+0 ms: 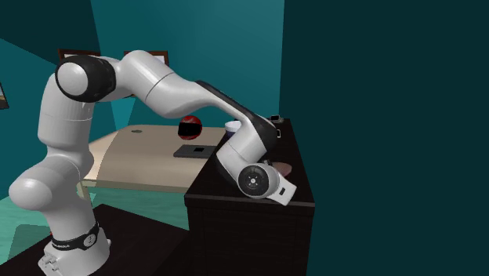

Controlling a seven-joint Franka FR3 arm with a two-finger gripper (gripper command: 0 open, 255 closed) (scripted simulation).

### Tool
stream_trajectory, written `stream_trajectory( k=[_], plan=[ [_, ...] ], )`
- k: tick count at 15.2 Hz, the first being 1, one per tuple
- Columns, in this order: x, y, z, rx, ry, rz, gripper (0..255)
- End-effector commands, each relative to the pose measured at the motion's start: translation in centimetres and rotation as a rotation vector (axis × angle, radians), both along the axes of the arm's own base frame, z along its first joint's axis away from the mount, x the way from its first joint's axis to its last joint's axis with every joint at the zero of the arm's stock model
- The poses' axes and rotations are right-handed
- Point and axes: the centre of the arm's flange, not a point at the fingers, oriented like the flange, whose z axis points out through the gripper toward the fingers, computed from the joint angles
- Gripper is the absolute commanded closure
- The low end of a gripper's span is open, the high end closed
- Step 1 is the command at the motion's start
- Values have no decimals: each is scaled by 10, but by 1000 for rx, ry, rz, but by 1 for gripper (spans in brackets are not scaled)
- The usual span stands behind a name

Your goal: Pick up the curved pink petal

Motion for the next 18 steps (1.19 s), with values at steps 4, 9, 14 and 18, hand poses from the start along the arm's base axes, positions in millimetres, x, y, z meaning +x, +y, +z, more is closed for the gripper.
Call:
stream_trajectory(
  k=[4,9,14,18],
  plan=[
    [0,0,-1,0,0,0,255],
    [0,0,-1,0,0,0,255],
    [0,0,25,0,0,0,255],
    [0,0,46,0,0,0,255]
  ],
)
